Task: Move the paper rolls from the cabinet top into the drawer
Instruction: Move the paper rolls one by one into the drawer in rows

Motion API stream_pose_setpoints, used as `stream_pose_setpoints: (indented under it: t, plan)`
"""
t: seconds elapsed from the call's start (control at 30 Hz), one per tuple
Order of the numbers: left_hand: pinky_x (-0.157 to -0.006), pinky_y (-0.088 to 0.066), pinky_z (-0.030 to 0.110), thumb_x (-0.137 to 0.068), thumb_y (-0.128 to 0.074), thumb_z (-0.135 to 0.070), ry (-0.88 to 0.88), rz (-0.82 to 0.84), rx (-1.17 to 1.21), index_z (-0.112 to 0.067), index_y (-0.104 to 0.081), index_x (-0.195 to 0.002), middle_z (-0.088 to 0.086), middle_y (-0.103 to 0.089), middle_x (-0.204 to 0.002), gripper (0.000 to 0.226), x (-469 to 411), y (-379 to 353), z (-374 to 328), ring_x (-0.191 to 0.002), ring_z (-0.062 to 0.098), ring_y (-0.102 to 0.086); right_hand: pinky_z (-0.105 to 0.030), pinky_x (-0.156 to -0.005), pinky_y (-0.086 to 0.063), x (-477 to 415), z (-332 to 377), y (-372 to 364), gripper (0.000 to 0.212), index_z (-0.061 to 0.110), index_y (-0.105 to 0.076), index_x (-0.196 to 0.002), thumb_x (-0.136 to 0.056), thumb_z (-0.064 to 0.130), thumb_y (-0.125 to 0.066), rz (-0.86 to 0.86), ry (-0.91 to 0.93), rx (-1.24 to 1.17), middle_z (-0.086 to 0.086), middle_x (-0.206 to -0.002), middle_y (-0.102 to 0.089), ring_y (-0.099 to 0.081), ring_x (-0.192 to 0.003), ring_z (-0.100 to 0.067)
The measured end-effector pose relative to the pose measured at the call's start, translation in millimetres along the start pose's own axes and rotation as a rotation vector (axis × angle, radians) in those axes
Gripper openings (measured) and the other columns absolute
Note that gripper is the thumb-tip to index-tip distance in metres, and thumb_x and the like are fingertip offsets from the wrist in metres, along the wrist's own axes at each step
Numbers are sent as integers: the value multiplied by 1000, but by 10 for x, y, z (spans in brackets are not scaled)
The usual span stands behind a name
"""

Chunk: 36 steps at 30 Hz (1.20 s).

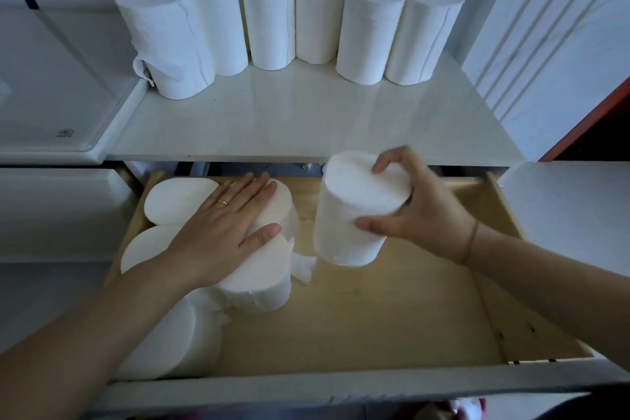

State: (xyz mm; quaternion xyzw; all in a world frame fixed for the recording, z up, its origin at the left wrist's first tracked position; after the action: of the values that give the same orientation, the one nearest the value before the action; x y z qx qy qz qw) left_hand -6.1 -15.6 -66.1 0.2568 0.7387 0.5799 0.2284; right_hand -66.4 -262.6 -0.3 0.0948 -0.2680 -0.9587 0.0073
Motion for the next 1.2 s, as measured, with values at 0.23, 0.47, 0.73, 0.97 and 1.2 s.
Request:
stream_pose_setpoints:
  t: [0.23, 0.47, 0.73, 0.97, 1.2]
  plan:
    - [-106, 19, 15, -83, 1, -70, 4, 3, 4, -32, 9, -145, -20, 14, -151, 73, 5, 1, 1, -134, -8, 23, -34, -81, -52, 294, -564, -342, 68, 39, -40, -103, -56, 23, -88, 191, -137, 159, 6, -118, -47, -50, -107, -20]
    - [-107, 19, 16, -85, -1, -68, 2, -5, -13, -30, 7, -147, -17, 14, -152, 73, 8, 12, -4, -135, -6, 23, -30, -84, -57, 319, -614, -358, 67, 44, -37, -134, -72, 65, -51, 445, -506, -108, 20, -122, -54, -57, -108, -5]
    - [-105, 20, 14, -87, -6, -65, 5, -8, -6, -27, 3, -148, -15, 12, -153, 72, 22, 41, -43, -135, -5, 20, -39, -82, -57, 633, -472, -700, 59, 33, -48, -126, -72, 42, -70, 719, -825, -406, -11, -118, -62, -66, -94, -31]
    - [-108, 17, 18, -85, -5, -66, 9, -3, 3, -27, 3, -147, -12, 9, -156, 74, 21, 29, -39, -136, -3, 18, -38, -91, -54, 821, -192, -1219, 43, 24, -53, -123, -83, 27, -69, 763, -941, -519, -19, -129, -59, -64, -104, -32]
    - [-109, 18, 20, -89, -7, -62, 2, -11, -32, -25, 3, -148, -8, 8, -157, 71, 16, 34, -42, -140, 4, 15, -29, -86, -55, 719, 7, -1577, 53, 5, -55, -124, -81, 30, -72, 749, -982, -480, -15, -122, -64, -66, -93, -22]
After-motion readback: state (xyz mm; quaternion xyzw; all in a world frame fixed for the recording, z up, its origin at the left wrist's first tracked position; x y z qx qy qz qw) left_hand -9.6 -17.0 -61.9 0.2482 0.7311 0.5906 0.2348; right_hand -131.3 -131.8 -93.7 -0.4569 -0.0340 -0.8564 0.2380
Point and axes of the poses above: each hand's wrist, its own x-axis away from the middle knuckle, its own y-axis out of the back of the hand, z = x × y, the point moved 5 cm from there along -x, towards the middle knuckle
